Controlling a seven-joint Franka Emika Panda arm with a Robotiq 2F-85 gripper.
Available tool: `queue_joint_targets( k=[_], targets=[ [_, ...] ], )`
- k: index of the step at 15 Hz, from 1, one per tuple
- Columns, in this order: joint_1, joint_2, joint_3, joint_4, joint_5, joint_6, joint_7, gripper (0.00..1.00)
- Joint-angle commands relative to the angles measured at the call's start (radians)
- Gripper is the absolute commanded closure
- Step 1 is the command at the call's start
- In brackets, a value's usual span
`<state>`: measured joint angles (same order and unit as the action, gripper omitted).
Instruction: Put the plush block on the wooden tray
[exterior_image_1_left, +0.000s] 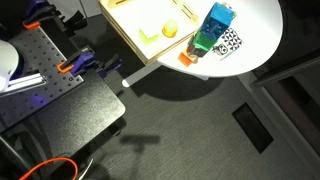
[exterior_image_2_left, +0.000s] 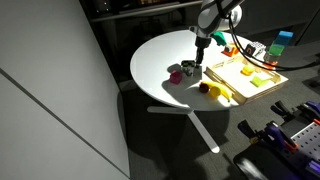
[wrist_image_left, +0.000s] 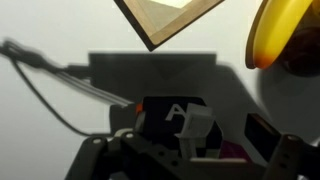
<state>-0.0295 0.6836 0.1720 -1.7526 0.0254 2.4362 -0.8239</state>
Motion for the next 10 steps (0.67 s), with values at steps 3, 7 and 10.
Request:
queue_joint_targets(
  k=[3, 7, 10],
  targets=[
    [0.012, 0.069, 0.009, 0.083, -0.046, 0.023, -0.006, 0.0],
    [0.024, 0.1, 0.007, 0.123, -0.064, 0.032, 0.003, 0.0],
    [0.033, 0.12, 0.001, 0.145, -0.074, 0.038, 0.009, 0.0]
  ],
)
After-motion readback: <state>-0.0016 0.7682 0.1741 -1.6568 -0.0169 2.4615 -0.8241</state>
